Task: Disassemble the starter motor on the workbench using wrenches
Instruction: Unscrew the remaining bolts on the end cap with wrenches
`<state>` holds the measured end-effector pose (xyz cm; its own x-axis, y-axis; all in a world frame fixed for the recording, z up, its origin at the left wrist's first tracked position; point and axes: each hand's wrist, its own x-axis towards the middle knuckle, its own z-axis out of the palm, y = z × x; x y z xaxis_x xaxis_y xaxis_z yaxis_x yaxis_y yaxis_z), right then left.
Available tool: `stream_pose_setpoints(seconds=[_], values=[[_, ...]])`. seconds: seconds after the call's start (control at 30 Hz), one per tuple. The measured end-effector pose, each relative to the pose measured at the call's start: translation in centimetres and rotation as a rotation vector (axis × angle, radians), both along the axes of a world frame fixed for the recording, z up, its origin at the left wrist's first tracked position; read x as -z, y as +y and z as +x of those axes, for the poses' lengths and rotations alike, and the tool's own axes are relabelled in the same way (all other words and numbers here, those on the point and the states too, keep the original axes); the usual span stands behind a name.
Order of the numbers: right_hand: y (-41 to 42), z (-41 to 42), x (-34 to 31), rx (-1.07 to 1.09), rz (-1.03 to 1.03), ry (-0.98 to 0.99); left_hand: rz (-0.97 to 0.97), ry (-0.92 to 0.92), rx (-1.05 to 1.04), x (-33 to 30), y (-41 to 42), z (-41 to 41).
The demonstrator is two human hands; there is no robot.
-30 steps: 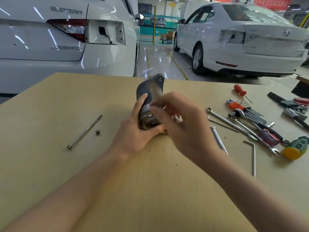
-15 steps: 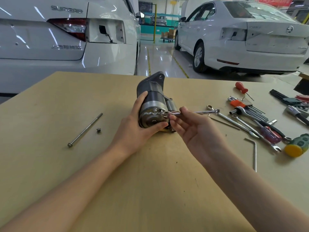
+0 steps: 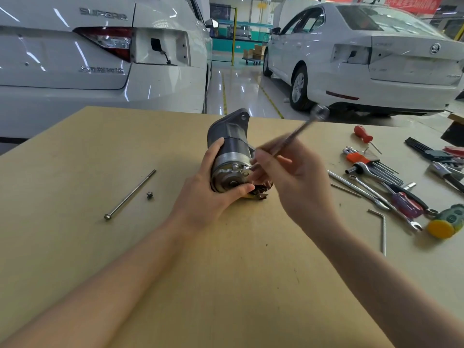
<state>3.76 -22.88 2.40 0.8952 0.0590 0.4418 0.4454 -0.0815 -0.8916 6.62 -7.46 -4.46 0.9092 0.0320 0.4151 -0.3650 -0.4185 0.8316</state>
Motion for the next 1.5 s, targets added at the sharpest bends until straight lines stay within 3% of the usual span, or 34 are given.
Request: stream_pose_setpoints(seconds=[0.13, 0.23, 0.33, 0.4, 0.5, 0.67, 0.77, 0.97, 1.3, 1.37, 1.5], values=[[2.1, 0.4, -1.9, 0.08, -0.798, -0.436, 0.071, 0.039, -0.034, 0.3, 0.4, 0.4], [3.6, 0.8, -1.8, 0.037, -1.136, -0.535, 0.229, 0.042, -0.075, 0.4, 0.5, 0.8], [3.7, 1.1, -1.2, -0.025, -1.297, -0.594, 0.273, 0.015, -0.074, 0.3, 0.4, 0.9], [3.0, 0.5, -1.3, -0.069, -1.084, -0.59, 0.29, -0.026, -0.071, 0.1, 0.3, 0.5], [1.3, -0.1, -0.6, 0.006, -0.341, -0.499, 0.092, 0.021, -0.019, 0.0, 0.1, 0.1], [-0.6, 0.1, 1.6, -0.112, 0.538, 0.299, -0.004, 0.01, 0.009, -0.4, -0.1, -0.1], [-1.1, 0.6, 2.0, -0.14, 0.775, 0.552, 0.007, -0.009, 0.006, -0.5, -0.2, -0.3], [-0.6, 0.5, 2.0, -0.218, 0.781, 0.532, -0.012, -0.027, 0.023, -0.4, -0.1, -0.2], [-0.3, 0.0, 2.2, -0.151, 0.707, 0.438, -0.022, -0.014, 0.033, -0.5, -0.2, -0.3], [-0.3, -0.1, 2.0, -0.106, 0.544, 0.315, -0.019, 0.001, 0.034, -0.3, -0.1, -0.2], [0.2, 0.1, 0.7, 0.036, -0.103, -0.144, -0.017, 0.017, 0.009, 0.0, 0.0, 0.0]])
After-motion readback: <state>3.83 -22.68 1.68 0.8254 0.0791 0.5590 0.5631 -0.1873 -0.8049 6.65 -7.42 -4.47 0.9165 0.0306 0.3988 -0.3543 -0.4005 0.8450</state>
